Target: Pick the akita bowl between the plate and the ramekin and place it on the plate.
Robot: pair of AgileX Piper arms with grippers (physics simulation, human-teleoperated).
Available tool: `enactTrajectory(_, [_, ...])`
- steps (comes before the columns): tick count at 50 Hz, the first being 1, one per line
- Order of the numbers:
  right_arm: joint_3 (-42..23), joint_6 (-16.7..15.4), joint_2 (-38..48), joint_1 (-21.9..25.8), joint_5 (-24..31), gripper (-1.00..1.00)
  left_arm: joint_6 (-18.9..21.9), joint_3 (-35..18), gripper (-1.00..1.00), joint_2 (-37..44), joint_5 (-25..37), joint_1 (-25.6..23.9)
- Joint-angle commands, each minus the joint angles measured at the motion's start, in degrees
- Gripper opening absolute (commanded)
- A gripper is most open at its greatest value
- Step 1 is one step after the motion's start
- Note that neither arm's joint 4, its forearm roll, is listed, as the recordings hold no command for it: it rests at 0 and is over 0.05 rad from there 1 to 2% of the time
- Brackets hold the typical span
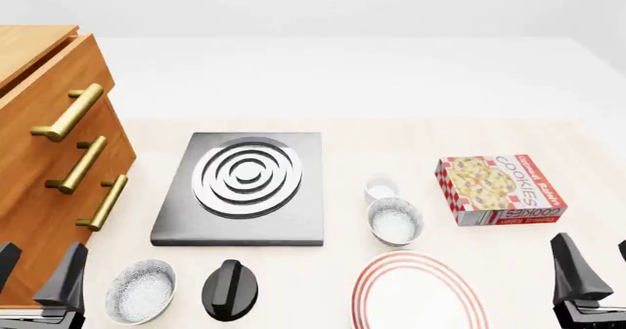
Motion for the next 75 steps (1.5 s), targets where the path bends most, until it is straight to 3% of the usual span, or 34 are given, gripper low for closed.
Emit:
enactTrajectory(1, [-5.8,2.7,3.7,-1.9,3.2,1.00,0.0,0.0,1.00,0.0,0.0,0.0])
enactTrajectory(7, [-11.7,3.8,6.6,-0.7,7.1,1.00,0.0,0.0,1.00,0.0,0.0,0.0])
enactTrajectory(10, [-15.0,2.6,7.7,0.5,9.6,1.00,0.0,0.0,1.00,0.0,0.0,0.0])
enactTrajectory(19, [-31.7,2.4,14.5,1.8,21.7,1.00,0.0,0.0,1.00,0.0,0.0,0.0])
enactTrajectory(34, [-54.1,-0.6,26.5,4.0,35.2,1.00,0.0,0.0,1.00,0.0,0.0,0.0])
enactTrajectory(38, [-59.5,-2.8,29.6,3.6,38.1,1.00,0.0,0.0,1.00,0.0,0.0,0.0])
enactTrajectory(48, [-65.9,-6.0,37.2,4.0,42.4,1.00,0.0,0.0,1.00,0.0,0.0,0.0])
enactTrajectory(52, [-68.7,-6.3,41.1,5.0,44.1,1.00,0.0,0.0,1.00,0.0,0.0,0.0])
enactTrajectory(54, [-70.1,-4.5,42.5,6.1,45.0,1.00,0.0,0.0,1.00,0.0,0.0,0.0])
enactTrajectory(61, [-74.4,-4.9,47.2,6.5,47.8,1.00,0.0,0.0,1.00,0.0,0.0,0.0])
enactTrajectory(63, [-74.2,-3.0,49.5,8.2,48.3,1.00,0.0,0.0,1.00,0.0,0.0,0.0])
enactTrajectory(68, [-73.4,-4.5,51.8,7.7,48.0,1.00,0.0,0.0,1.00,0.0,0.0,0.0])
enactTrajectory(72, [-71.9,-3.9,53.6,9.1,47.9,1.00,0.0,0.0,1.00,0.0,0.0,0.0])
enactTrajectory(75, [-71.2,-5.8,53.7,8.2,47.4,1.00,0.0,0.0,1.00,0.0,0.0,0.0])
